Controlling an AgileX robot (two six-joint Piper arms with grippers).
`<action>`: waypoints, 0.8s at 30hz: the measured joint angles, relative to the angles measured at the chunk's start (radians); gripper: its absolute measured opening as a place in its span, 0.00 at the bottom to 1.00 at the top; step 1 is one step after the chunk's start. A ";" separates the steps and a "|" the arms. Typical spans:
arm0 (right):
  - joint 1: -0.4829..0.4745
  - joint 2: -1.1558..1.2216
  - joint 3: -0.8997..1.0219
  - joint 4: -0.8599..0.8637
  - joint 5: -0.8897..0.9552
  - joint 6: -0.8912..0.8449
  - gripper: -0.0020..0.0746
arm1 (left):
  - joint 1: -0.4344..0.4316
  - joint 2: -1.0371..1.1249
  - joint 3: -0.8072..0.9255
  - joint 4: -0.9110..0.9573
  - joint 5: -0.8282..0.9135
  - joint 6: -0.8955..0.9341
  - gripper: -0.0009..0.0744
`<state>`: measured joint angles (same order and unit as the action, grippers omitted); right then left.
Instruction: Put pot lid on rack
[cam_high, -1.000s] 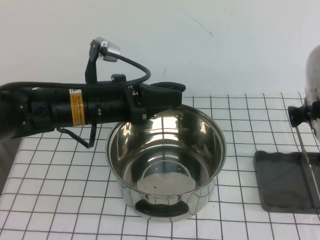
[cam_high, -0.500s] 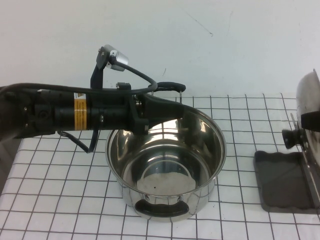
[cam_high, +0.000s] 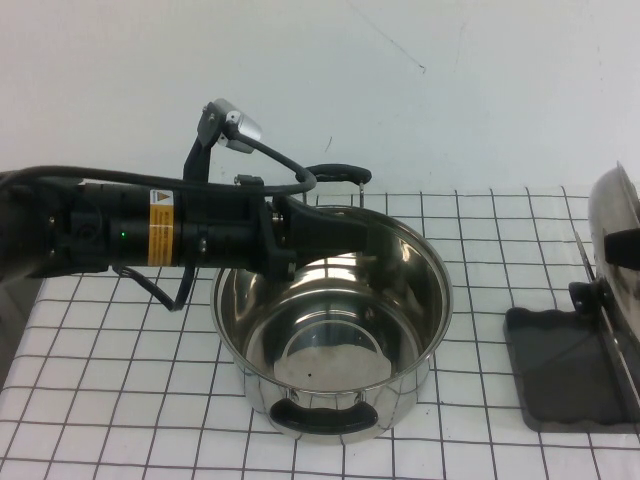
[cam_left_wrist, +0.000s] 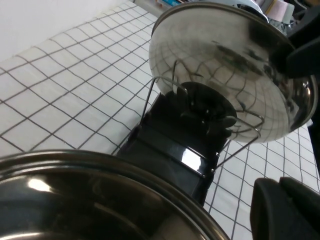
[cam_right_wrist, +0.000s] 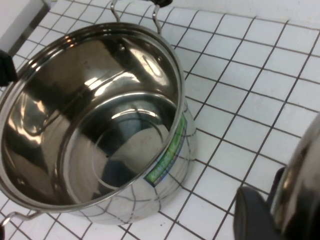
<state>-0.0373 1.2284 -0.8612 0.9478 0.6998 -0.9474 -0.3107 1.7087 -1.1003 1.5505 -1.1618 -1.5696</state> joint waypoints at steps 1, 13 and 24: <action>0.000 -0.008 0.000 -0.008 0.004 0.000 0.30 | 0.000 0.000 0.000 0.002 0.000 -0.002 0.01; 0.000 -0.135 0.000 -0.042 0.025 0.013 0.30 | 0.000 0.000 0.000 0.013 -0.013 -0.036 0.01; 0.000 -0.423 0.000 -0.089 0.024 0.029 0.30 | 0.002 -0.135 0.003 0.194 0.159 -0.114 0.01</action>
<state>-0.0373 0.8055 -0.8612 0.8588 0.7237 -0.9184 -0.3089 1.5737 -1.0976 1.7444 -1.0029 -1.6841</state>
